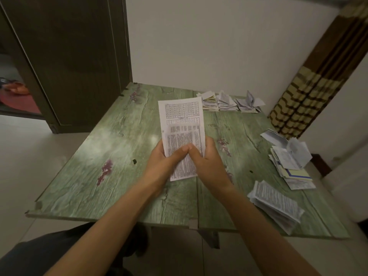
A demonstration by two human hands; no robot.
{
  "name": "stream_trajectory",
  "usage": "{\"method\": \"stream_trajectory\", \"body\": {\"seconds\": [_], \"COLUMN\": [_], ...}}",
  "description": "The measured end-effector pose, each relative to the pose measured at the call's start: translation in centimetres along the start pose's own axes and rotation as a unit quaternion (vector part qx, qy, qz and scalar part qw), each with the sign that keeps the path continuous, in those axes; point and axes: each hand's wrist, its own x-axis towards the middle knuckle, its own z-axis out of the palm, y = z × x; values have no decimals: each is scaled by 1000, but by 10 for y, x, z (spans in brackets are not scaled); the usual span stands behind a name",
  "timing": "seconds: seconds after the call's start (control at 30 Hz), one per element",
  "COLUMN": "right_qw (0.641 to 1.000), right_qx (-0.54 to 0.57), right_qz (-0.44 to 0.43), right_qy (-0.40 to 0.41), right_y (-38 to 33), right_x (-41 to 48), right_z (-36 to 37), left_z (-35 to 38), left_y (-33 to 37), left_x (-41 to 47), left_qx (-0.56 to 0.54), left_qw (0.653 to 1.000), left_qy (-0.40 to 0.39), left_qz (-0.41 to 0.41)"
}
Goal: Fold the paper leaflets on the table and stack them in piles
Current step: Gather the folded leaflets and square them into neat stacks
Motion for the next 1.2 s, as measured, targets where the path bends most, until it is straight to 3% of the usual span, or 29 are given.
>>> {"method": "stream_trajectory", "body": {"seconds": [0.1,0.23,0.4,0.5,0.7,0.83,0.97,1.07,1.13,1.2], "right_qw": [997,955,858,841,846,882,978,996,998,994], "right_qx": [-70,-290,-488,-493,-458,-428,-171,-19,-15,-99], "right_qz": [-1,-38,150,203,251,183,122,83,66,31], "right_qy": [-27,46,-66,-92,-109,-71,20,6,-10,22], "right_y": [-12,-22,-3,14,15,19,-4,-21,-21,-12], "right_x": [-8,-18,-45,-56,-55,-50,-44,-39,-36,-32], "right_z": [-25,-103,-169,-173,-171,-170,-156,-118,-86,-57], "left_z": [8,19,32,39,44,41,38,35,37,38], "left_y": [-2,-8,-14,-17,-22,-23,-24,-25,-25,-23], "left_x": [-2,-6,-8,-9,-9,-8,-7,-7,-7,-6], "left_qx": [-13,-6,-7,-18,-33,-53,-63,-67,-80,-97], "left_qw": [1000,999,996,994,990,986,985,984,982,981], "left_qy": [4,-2,-24,-31,-22,-20,-16,-16,-17,-28], "left_qz": [-13,-51,-83,-103,-137,-154,-160,-166,-170,-169]}}
